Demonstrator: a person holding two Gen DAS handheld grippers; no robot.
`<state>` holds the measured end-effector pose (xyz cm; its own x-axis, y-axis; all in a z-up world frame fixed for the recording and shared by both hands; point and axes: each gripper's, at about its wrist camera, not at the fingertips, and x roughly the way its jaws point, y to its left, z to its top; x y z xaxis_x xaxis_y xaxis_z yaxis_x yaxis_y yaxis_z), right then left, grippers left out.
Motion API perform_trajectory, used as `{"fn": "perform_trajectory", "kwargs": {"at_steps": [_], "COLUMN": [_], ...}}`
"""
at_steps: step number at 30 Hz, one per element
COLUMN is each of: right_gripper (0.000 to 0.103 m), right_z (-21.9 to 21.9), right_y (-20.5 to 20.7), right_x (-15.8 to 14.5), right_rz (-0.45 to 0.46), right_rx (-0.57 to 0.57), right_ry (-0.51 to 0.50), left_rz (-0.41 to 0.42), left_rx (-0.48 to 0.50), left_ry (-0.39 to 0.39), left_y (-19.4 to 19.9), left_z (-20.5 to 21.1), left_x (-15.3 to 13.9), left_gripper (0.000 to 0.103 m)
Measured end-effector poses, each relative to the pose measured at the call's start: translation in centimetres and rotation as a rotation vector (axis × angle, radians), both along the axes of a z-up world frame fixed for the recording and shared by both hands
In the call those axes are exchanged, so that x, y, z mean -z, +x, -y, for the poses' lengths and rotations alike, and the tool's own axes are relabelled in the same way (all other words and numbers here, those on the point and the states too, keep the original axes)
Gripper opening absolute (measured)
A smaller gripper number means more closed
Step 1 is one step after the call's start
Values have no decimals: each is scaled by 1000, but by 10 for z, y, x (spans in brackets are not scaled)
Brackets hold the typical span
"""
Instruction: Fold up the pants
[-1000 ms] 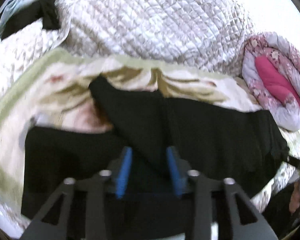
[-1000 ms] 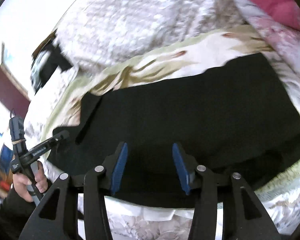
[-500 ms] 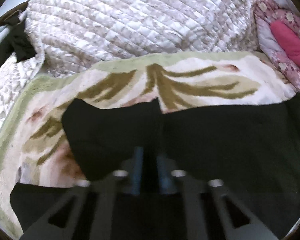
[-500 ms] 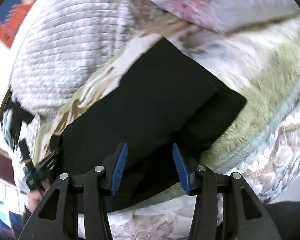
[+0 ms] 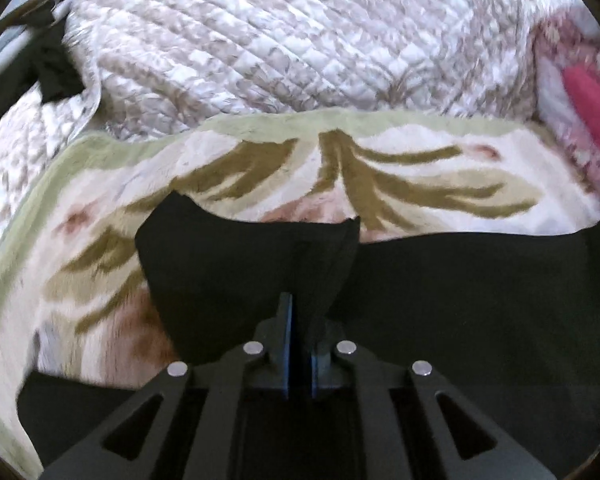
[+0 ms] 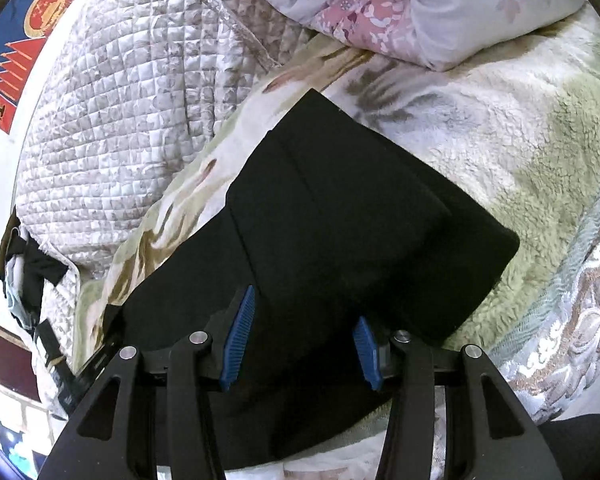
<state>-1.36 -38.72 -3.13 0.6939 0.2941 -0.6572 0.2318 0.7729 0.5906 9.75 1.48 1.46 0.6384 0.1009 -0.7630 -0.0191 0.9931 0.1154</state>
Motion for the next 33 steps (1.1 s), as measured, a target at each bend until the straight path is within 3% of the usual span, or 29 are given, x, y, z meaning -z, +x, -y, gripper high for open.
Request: {"fn": "perform_trajectory", "kwargs": {"at_steps": [2,3,4,6,10,13,15,17,20,29,33], "right_gripper": [33,12,8,6,5,5,5,5,5,11,9], "right_z": [1,2,4,9,9,10,10,10,10,15,14], "right_y": [0,-1,-2,-4,-9,-22,-28,-27,-24,-27,-31], "right_x": [-2,-4,-5,-6,-18,-31,-31,-22,-10,-9,-18], "right_rz": [12,15,18,33,74,110,102,54,-7,-12,26], "right_rx": [8,15,20,24,5,2,1,11,1,21,18], "right_ry": [-4,-15,-16,21,46,61,62,37,38,91,64], "left_rz": [7,23,44,100,216,258,239,167,37,75,96], "left_rx": [-27,-48,-72,-131,-261,-343,-365,-389,-463,-539,-560], "left_ry": [-2,-30,-48,-71,-189,-235,-243,-269,-401,-506,-481], "left_y": [3,0,-6,-27,-93,-141,-162,-169,-172,-180,-179], "left_z": [-4,-10,-16,-31,-81,-107,-114,-120,-136,-160,-167], "left_x": [-3,-8,-14,-29,-66,-75,-63,-39,-3,0,-7], "left_gripper": [5,4,4,4,4,4,4,5,5,10,7]}}
